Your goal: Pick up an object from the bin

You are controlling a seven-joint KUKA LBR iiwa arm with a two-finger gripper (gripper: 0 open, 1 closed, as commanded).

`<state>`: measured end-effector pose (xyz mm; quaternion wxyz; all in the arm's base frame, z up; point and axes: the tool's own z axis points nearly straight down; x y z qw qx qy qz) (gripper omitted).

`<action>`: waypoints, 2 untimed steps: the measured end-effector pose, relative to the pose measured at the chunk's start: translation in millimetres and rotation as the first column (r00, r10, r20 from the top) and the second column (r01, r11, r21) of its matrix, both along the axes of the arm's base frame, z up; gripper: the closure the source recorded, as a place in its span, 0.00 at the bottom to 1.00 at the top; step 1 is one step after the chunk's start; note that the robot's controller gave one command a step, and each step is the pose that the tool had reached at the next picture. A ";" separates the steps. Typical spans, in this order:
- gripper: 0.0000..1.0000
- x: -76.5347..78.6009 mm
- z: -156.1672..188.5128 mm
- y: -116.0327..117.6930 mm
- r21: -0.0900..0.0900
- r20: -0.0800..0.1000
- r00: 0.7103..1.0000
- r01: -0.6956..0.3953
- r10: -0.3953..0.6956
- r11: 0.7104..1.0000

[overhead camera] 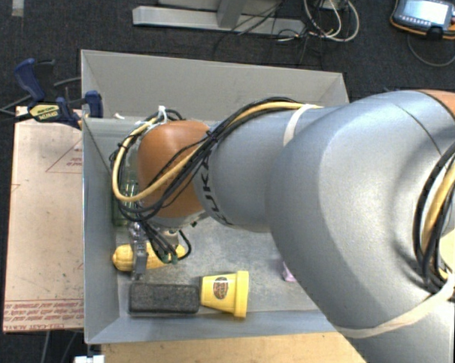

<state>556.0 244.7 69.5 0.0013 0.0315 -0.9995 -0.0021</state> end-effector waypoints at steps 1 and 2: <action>1.00 0.2 0.0 0.0 0.000 0.001 1.000 0.001 -0.001 1.000; 1.00 -0.8 41.3 0.5 0.001 0.002 1.000 -0.019 0.019 1.000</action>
Offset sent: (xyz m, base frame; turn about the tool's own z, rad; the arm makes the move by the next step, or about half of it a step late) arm 0.0002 0.0006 0.1179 -0.0548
